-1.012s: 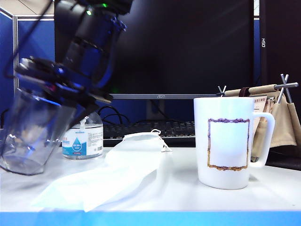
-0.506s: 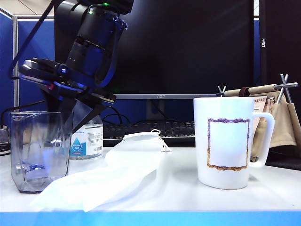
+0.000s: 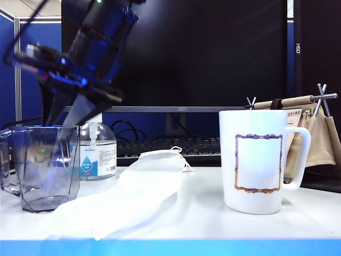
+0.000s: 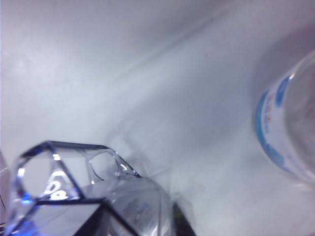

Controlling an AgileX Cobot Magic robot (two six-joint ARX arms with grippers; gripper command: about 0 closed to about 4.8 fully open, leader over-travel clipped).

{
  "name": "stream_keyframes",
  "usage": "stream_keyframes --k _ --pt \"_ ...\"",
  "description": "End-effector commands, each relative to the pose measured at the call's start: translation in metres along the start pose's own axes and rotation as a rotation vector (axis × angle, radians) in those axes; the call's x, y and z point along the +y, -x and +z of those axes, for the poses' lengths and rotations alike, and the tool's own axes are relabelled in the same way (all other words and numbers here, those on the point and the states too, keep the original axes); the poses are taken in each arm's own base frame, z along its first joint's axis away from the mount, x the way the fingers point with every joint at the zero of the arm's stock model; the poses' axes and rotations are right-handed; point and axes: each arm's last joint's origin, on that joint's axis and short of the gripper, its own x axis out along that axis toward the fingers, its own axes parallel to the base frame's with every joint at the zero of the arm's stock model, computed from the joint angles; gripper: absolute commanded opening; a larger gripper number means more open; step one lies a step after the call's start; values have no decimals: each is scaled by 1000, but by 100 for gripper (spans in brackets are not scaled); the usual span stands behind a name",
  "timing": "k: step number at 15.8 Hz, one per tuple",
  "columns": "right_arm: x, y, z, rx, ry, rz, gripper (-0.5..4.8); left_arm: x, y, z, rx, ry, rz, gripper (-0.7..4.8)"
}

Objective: Swap the positions of the transparent plastic cup and the white ceramic cup.

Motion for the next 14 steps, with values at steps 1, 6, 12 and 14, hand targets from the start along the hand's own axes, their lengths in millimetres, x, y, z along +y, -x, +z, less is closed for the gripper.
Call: stream_keyframes --k 1,6,12,14 --pt "2 13 5 3 14 -4 163 0 0 0 2 -24 -3 24" --pt "9 77 26 -45 101 -47 -5 4 1 2 6 -108 135 24" --pt "69 306 3 -580 218 -224 -6 20 31 31 -433 11 9 16" --pt "84 358 -26 -659 206 -312 -6 23 39 38 -532 -24 -22 16"
